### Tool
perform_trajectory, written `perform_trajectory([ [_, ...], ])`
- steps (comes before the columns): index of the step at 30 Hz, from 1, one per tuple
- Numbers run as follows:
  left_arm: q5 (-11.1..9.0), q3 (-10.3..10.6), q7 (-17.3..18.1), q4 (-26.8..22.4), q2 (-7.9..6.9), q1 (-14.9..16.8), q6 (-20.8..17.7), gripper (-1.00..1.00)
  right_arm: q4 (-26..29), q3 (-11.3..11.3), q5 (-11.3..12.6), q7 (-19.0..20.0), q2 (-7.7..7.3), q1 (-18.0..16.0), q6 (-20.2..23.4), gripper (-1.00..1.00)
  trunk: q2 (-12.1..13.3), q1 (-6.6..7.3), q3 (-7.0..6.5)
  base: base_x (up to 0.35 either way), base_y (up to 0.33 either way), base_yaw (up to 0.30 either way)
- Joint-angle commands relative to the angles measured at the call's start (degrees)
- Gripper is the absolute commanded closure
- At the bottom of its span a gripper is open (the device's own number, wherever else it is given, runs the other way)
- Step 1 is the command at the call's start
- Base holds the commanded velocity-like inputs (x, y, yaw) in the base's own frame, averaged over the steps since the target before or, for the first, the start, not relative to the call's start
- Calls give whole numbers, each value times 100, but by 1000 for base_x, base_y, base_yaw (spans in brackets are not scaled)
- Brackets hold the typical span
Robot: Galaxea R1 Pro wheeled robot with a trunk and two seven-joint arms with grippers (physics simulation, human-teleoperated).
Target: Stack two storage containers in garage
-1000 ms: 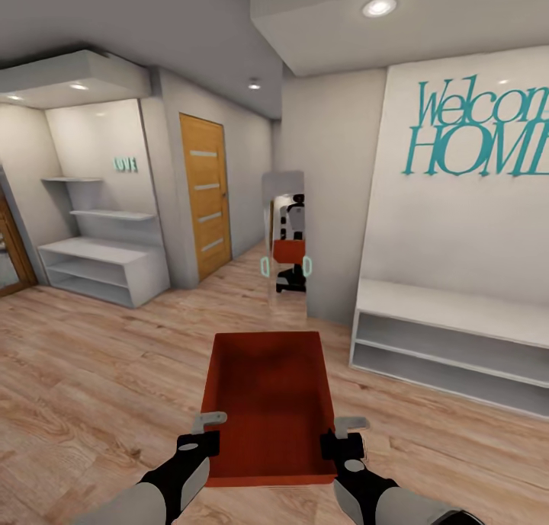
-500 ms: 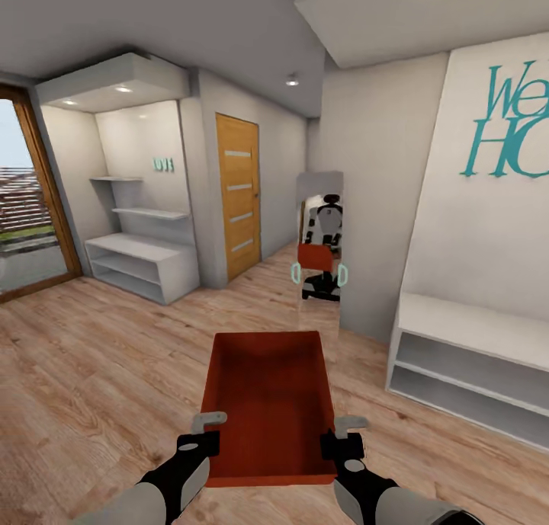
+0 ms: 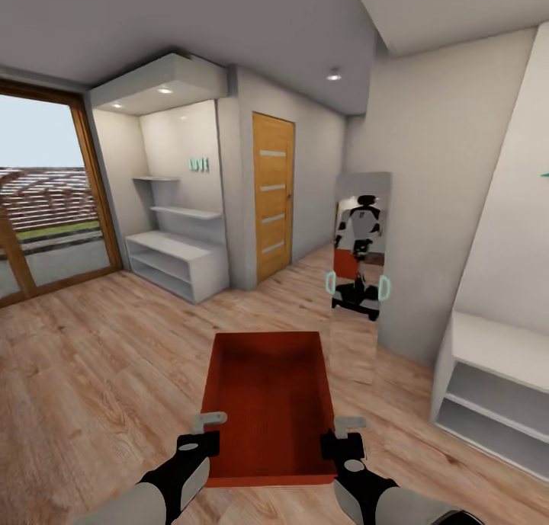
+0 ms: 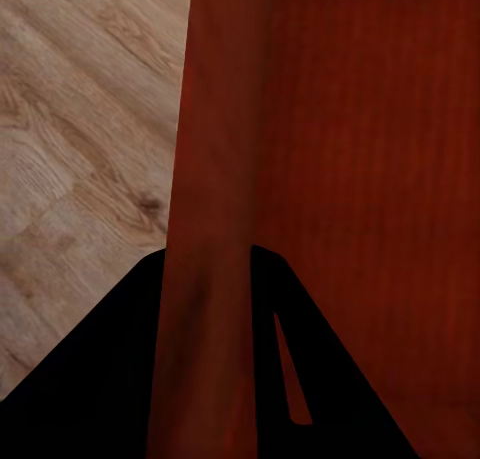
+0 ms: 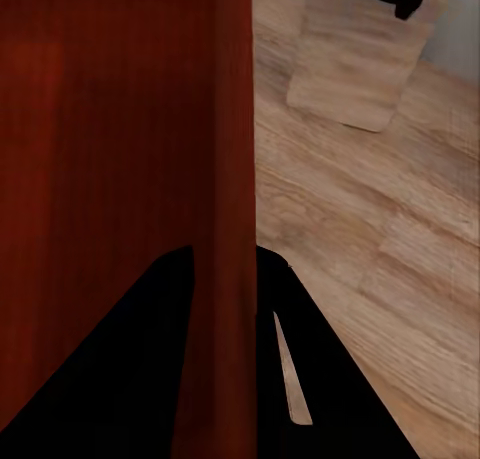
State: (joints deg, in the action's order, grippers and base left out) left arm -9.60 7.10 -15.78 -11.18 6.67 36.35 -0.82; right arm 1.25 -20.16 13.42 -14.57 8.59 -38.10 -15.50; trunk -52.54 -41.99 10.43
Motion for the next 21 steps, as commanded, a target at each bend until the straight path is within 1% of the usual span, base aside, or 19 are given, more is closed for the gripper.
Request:
perform_trajectory([
  [1,-323,-168,-13,2,-306,4,-14,100,24,434,-85,15,-59,-5,-111,100,-6,-4,8,323,0,270],
  [7,-323,-166,-13,2,-307,4,-14,100,24,434,-85,15,-59,-5,-111,100,-6,-4,8,323,0,254],
  [21,-323,-170,-13,2,-315,4,-14,100,24,434,-85,15,-60,-5,-104,100,-6,-4,8,323,0,13],
])
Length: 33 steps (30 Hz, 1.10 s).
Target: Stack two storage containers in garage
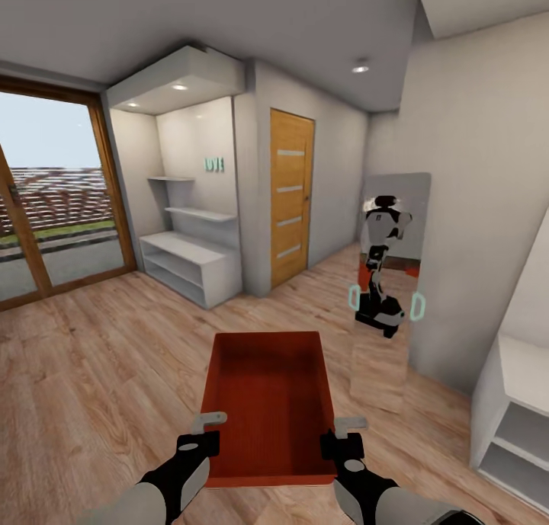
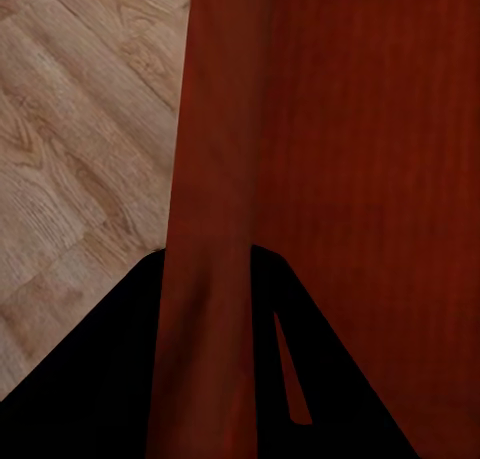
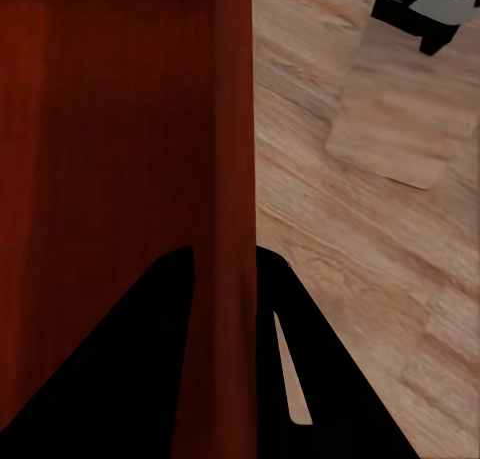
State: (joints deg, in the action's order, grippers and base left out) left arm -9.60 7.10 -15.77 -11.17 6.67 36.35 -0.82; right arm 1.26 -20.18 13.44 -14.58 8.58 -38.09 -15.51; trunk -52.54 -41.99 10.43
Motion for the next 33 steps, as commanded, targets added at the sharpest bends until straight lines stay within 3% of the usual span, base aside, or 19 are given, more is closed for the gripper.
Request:
perform_trajectory([
  [1,-323,-171,-14,0,-316,3,-14,100,24,436,-87,16,-61,-5,-102,100,-6,-4,8,323,0,0],
  [18,-332,-166,-14,0,-344,3,-14,100,24,436,-87,16,-57,-5,-110,100,-6,-4,8,323,0,3],
  [33,-332,-167,-13,0,-348,3,-14,100,24,436,-87,16,-58,-5,-109,100,-6,-4,8,323,0,111],
])
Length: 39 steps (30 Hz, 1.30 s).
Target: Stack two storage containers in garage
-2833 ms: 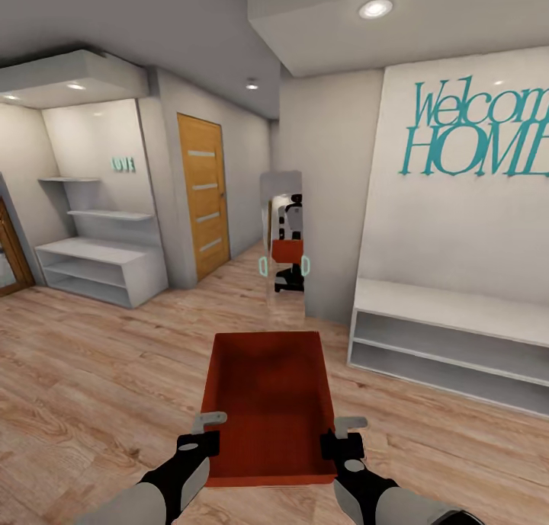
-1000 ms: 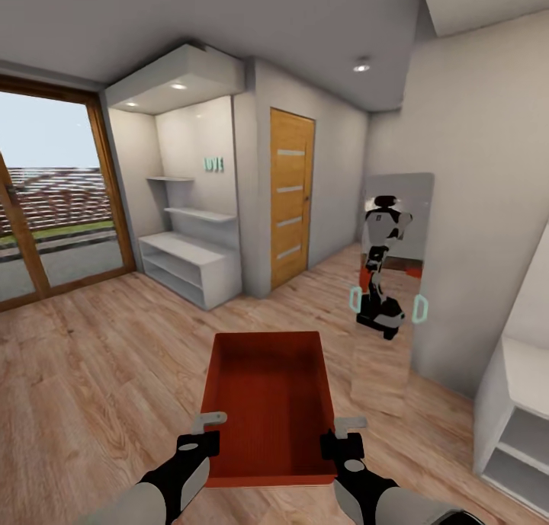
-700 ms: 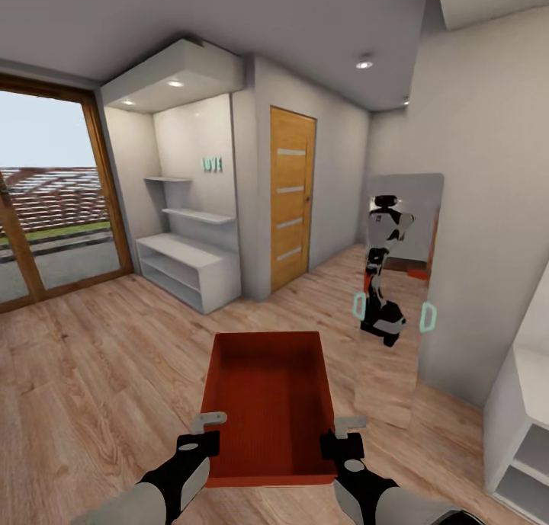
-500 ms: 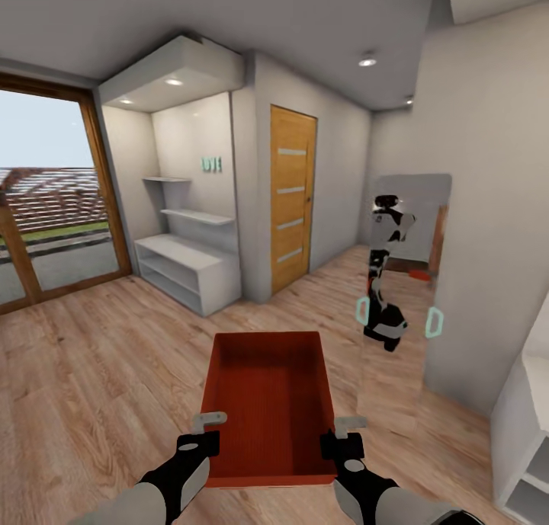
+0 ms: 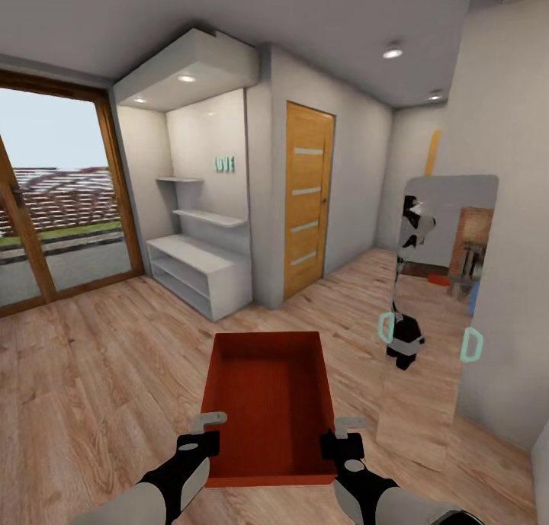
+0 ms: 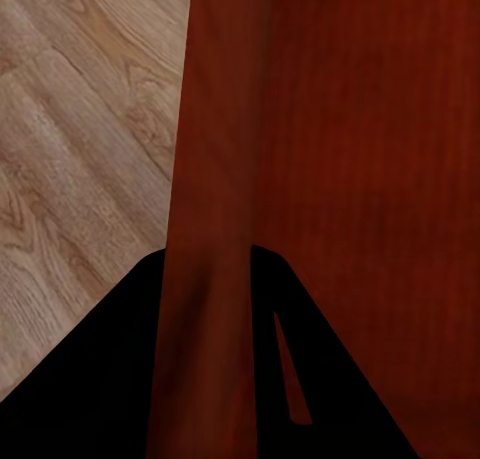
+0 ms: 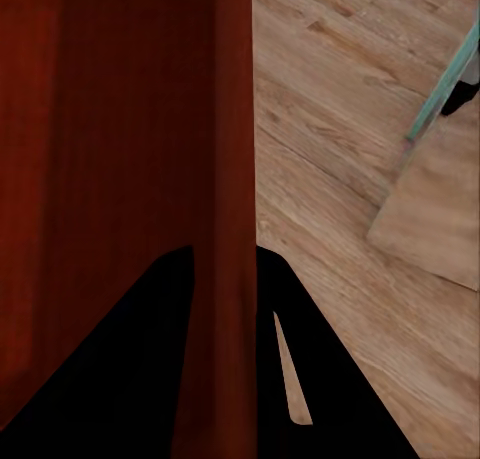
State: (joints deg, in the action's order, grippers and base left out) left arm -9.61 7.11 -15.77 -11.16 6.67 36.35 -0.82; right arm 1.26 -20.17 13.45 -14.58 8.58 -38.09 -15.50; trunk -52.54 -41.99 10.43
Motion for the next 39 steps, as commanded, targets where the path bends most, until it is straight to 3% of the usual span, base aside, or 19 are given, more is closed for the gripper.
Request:
perform_trajectory([
  [1,-331,-167,-14,0,-345,3,-14,100,24,435,-88,16,-58,-5,-110,100,-6,-4,8,323,0,5],
  [39,-331,-167,-12,0,-346,3,-14,100,24,435,-88,16,-50,-5,-111,100,-6,-4,8,323,0,0],
])
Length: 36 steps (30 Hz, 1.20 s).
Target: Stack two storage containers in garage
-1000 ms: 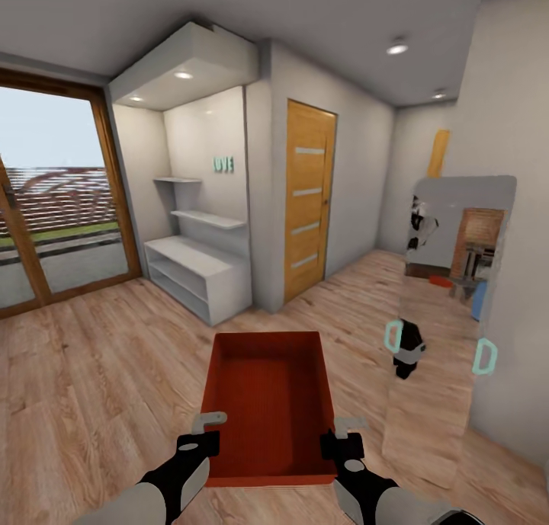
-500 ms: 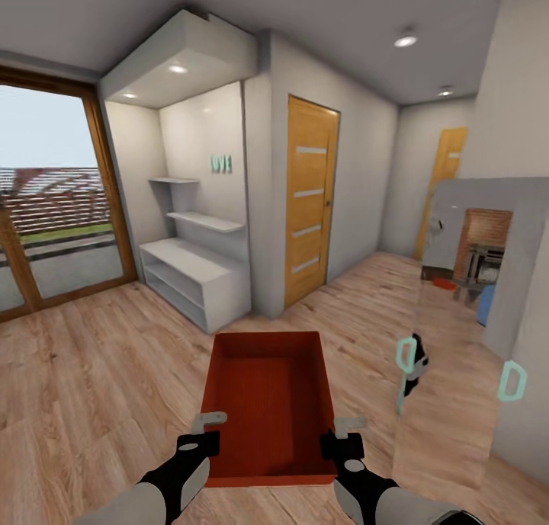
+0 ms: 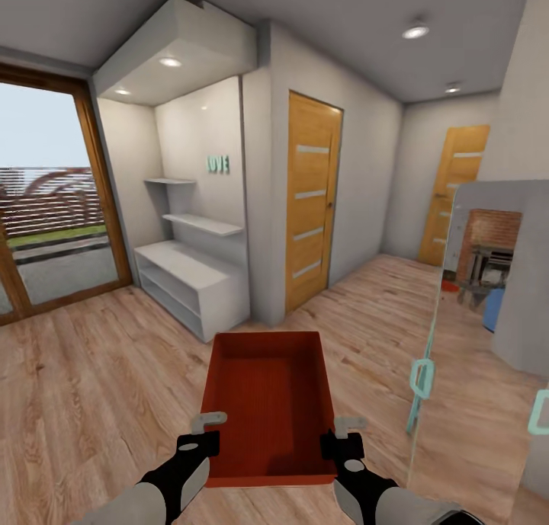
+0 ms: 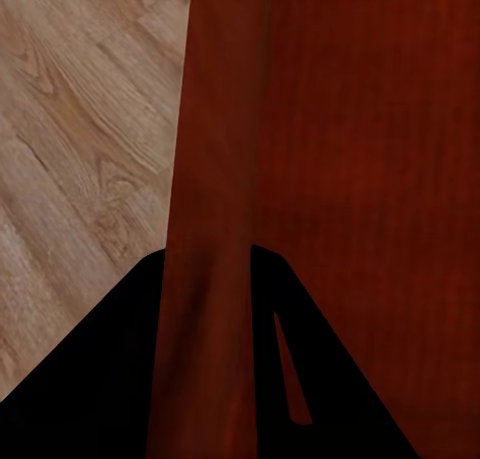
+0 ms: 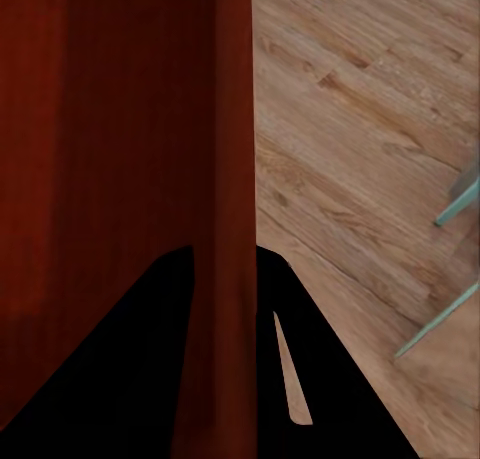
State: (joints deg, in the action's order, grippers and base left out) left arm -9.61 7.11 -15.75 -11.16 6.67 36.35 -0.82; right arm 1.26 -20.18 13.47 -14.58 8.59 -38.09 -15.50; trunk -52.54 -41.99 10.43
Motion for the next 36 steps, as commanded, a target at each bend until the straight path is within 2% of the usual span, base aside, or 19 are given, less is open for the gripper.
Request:
perform_trajectory([
  [1,-331,-167,-13,0,-347,3,-14,100,24,436,-90,17,-51,-5,-111,100,-6,-4,8,323,0,0],
  [7,-331,-166,-15,0,-346,3,-14,100,24,436,-90,17,-44,-5,-107,100,-6,-4,8,323,36,-84],
  [21,-331,-172,-15,0,-350,3,-14,100,24,436,-90,17,-47,-5,-111,100,-6,-4,8,323,112,-253],
  [36,-331,-172,-12,0,-350,3,-14,100,24,433,-91,17,-49,-5,-111,100,-6,-4,8,323,132,-23],
])
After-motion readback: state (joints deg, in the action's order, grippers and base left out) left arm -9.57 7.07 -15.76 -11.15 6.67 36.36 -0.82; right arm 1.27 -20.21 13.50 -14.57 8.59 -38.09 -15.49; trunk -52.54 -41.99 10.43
